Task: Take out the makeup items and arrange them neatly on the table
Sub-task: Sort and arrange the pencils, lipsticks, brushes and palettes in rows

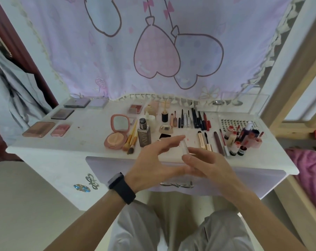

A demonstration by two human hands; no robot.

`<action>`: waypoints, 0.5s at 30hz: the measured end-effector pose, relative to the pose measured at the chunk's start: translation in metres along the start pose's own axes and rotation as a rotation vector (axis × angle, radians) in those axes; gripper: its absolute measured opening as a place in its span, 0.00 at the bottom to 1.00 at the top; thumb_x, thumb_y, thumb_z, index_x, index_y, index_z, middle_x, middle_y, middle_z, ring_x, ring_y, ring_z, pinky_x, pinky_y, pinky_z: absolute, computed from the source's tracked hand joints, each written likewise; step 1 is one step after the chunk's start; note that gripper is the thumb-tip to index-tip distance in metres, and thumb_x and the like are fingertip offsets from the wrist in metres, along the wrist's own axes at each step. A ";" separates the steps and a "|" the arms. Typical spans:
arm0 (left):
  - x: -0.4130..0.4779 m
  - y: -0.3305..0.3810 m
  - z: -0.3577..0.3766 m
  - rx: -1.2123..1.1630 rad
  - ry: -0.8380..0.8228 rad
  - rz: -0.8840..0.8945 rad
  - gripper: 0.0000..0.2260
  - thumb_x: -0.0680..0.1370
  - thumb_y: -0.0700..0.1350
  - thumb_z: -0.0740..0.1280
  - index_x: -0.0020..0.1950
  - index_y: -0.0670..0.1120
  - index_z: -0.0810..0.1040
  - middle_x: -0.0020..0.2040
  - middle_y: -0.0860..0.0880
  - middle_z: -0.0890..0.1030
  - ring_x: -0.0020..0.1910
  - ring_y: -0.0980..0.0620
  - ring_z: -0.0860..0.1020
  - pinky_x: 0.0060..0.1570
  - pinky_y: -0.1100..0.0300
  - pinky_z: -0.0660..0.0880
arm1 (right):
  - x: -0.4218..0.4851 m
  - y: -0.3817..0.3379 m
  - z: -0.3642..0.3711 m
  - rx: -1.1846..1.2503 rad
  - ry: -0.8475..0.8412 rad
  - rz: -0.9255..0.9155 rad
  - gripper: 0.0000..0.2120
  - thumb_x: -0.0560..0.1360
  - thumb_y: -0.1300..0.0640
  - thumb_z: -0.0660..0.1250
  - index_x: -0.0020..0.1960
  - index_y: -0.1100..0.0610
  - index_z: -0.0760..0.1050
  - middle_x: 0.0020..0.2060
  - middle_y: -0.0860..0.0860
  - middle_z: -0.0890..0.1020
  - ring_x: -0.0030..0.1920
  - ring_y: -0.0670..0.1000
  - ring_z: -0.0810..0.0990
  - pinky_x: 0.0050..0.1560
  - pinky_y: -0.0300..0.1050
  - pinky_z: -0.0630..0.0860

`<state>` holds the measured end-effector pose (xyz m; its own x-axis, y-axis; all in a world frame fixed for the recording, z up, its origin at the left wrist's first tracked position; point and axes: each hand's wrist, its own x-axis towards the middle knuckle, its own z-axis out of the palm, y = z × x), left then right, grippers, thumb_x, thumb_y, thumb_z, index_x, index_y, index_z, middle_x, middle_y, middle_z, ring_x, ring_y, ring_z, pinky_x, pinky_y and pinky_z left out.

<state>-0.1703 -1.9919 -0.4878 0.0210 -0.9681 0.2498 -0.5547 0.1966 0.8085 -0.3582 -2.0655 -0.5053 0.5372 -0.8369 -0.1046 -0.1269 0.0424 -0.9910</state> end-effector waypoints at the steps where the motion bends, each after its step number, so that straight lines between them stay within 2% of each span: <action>1: 0.000 0.000 -0.001 -0.139 0.002 -0.063 0.33 0.70 0.54 0.79 0.72 0.57 0.72 0.66 0.57 0.78 0.64 0.60 0.76 0.66 0.58 0.73 | -0.001 -0.001 -0.001 -0.031 0.016 -0.043 0.36 0.63 0.36 0.78 0.67 0.51 0.78 0.52 0.41 0.86 0.52 0.43 0.85 0.46 0.35 0.81; 4: -0.001 0.003 -0.001 -0.401 -0.001 -0.210 0.28 0.71 0.51 0.76 0.71 0.55 0.74 0.65 0.51 0.80 0.61 0.53 0.80 0.61 0.54 0.78 | -0.002 0.001 -0.001 -0.075 0.010 -0.155 0.36 0.62 0.31 0.78 0.65 0.45 0.78 0.54 0.40 0.85 0.54 0.43 0.85 0.49 0.34 0.81; 6: -0.003 0.003 0.001 -0.464 -0.025 -0.242 0.27 0.72 0.52 0.75 0.70 0.56 0.75 0.63 0.50 0.81 0.60 0.53 0.81 0.58 0.58 0.79 | -0.002 0.004 -0.001 -0.071 -0.012 -0.199 0.34 0.63 0.32 0.79 0.65 0.44 0.78 0.57 0.40 0.85 0.55 0.45 0.85 0.51 0.35 0.80; 10: -0.006 0.002 0.004 -0.494 0.039 -0.252 0.23 0.73 0.48 0.76 0.68 0.57 0.77 0.61 0.52 0.82 0.59 0.55 0.81 0.58 0.57 0.79 | -0.002 0.011 0.000 -0.054 -0.064 -0.259 0.32 0.68 0.37 0.78 0.68 0.46 0.77 0.59 0.41 0.84 0.57 0.45 0.84 0.52 0.34 0.80; 13: -0.007 0.001 0.008 -0.525 0.115 -0.236 0.23 0.73 0.47 0.76 0.67 0.55 0.78 0.60 0.54 0.83 0.58 0.57 0.82 0.53 0.63 0.79 | -0.004 0.015 0.008 -0.111 -0.042 -0.333 0.29 0.74 0.39 0.73 0.71 0.47 0.74 0.55 0.43 0.86 0.55 0.46 0.85 0.52 0.38 0.81; 15: -0.008 0.000 0.012 -0.560 0.149 -0.235 0.24 0.72 0.49 0.76 0.67 0.56 0.79 0.60 0.53 0.83 0.59 0.55 0.81 0.55 0.59 0.79 | -0.006 0.019 0.017 -0.221 0.001 -0.402 0.25 0.78 0.38 0.66 0.73 0.44 0.71 0.57 0.39 0.84 0.57 0.44 0.83 0.55 0.36 0.80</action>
<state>-0.1802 -1.9861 -0.4957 0.2277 -0.9712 0.0702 -0.0020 0.0716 0.9974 -0.3494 -2.0508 -0.5248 0.5791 -0.7637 0.2853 -0.0834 -0.4036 -0.9111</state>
